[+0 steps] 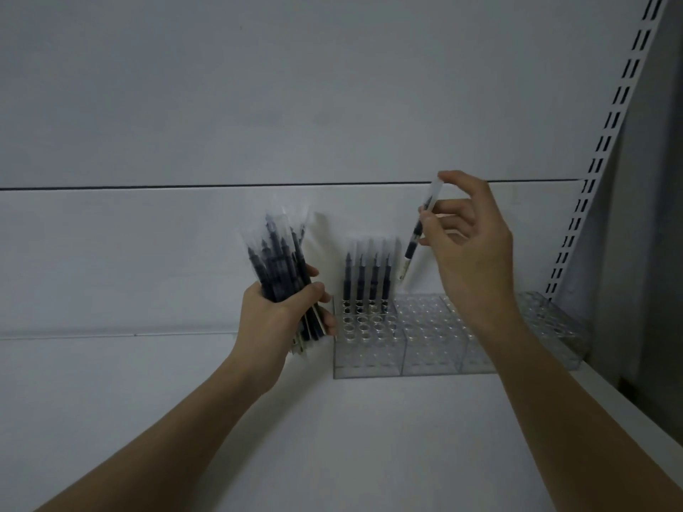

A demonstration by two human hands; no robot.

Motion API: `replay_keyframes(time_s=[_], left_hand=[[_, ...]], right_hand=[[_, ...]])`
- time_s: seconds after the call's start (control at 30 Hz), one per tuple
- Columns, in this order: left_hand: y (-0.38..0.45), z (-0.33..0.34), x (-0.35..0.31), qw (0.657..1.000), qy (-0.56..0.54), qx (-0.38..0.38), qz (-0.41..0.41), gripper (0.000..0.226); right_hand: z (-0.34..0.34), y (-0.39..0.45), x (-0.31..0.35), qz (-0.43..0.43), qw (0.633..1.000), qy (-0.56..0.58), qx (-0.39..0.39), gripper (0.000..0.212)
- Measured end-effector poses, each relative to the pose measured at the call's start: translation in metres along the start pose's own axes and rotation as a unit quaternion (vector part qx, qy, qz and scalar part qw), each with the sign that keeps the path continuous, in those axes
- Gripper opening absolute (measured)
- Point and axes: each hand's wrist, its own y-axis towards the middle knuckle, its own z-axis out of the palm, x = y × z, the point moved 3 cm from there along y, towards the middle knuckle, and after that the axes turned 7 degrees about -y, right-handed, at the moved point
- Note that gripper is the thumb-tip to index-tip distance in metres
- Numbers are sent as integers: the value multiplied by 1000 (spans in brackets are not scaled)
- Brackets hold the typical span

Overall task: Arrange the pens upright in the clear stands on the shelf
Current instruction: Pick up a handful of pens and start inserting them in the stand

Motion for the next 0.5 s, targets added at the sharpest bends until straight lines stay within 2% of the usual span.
replay_keyframes(time_s=[0.3, 0.5], left_hand=[[0, 2, 2, 1000, 15, 13, 7, 17], [0, 2, 2, 1000, 15, 16, 6, 21]], right_hand=[[3, 1, -21, 18, 999, -27, 42, 40], [5, 1, -22, -3, 998, -48, 44, 39]])
